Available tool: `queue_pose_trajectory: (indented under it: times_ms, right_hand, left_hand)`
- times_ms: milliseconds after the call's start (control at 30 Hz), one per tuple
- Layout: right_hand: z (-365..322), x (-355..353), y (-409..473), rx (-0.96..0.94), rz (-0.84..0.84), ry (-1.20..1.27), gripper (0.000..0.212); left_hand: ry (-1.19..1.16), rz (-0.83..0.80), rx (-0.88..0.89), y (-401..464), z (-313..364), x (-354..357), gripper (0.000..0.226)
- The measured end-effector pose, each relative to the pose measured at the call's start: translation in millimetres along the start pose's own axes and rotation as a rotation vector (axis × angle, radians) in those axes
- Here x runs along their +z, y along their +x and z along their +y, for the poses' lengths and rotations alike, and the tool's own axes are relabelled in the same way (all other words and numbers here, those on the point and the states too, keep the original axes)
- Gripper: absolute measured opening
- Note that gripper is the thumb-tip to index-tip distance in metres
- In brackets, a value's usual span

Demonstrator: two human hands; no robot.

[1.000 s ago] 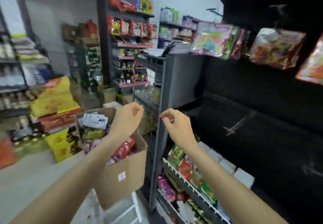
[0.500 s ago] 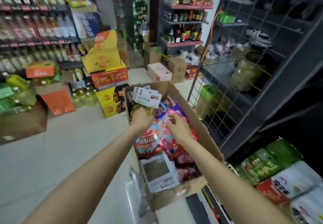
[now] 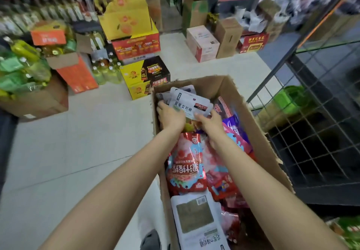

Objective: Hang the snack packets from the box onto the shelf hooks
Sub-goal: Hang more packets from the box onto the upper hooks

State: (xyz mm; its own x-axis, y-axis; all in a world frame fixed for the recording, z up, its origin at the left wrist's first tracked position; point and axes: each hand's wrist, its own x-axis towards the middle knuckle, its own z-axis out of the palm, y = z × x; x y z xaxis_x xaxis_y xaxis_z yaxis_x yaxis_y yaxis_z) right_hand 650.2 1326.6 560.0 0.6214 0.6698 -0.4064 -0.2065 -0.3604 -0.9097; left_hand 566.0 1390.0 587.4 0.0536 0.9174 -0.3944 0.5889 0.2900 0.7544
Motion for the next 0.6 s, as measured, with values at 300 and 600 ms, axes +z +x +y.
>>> queue_pose_trajectory:
  times_ms: [300,600]
  right_hand:
    - [3,-10,0,-0.158,0.108,0.001,0.008]
    - [-32,-33,-40,-0.365,0.031,0.073,0.013]
  left_hand:
    - [0.118,-0.029,0.186,5,-2,-7,0.023]
    - [-0.029,-0.027,0.525,-35,4,-42,0.013]
